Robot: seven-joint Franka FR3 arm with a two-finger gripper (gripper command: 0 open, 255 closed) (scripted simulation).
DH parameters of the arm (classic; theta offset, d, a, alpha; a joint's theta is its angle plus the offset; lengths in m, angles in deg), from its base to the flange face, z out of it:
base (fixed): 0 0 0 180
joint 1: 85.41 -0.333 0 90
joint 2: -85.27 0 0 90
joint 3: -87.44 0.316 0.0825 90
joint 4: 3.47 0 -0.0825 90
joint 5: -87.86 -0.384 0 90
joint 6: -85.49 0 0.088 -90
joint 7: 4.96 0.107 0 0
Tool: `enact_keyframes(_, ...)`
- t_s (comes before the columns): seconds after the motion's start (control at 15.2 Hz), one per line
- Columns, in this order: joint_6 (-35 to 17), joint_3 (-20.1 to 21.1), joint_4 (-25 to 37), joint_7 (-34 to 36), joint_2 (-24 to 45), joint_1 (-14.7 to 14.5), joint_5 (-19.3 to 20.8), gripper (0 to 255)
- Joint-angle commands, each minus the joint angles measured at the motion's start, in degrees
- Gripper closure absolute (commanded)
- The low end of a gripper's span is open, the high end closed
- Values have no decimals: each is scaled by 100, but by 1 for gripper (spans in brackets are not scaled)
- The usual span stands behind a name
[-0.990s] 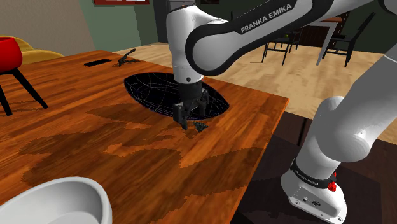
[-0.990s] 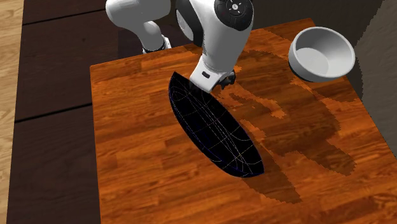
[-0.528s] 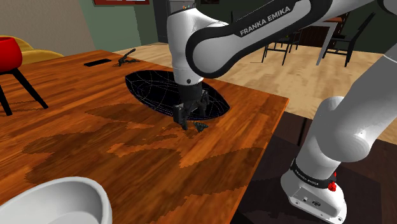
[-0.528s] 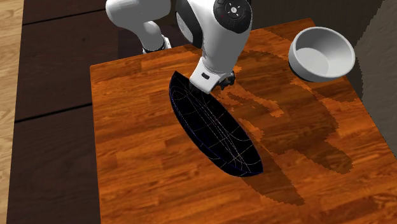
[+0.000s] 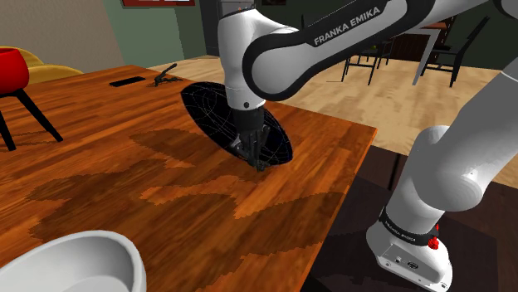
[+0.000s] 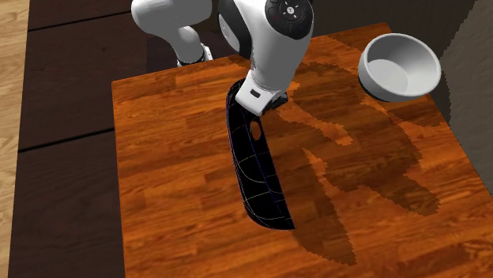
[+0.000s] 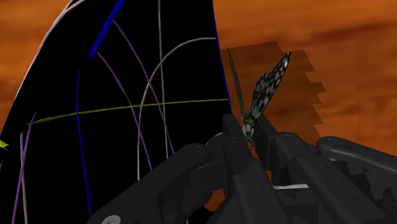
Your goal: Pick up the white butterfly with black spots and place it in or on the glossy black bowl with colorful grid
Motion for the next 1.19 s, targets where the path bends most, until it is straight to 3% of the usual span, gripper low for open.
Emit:
enact_keyframes(0.0, 1, 4, -11, 0, 9, -2, -3, 255)
enact_keyframes(1.12, 1244, -116, 984, -54, -246, 20, -2, 255)
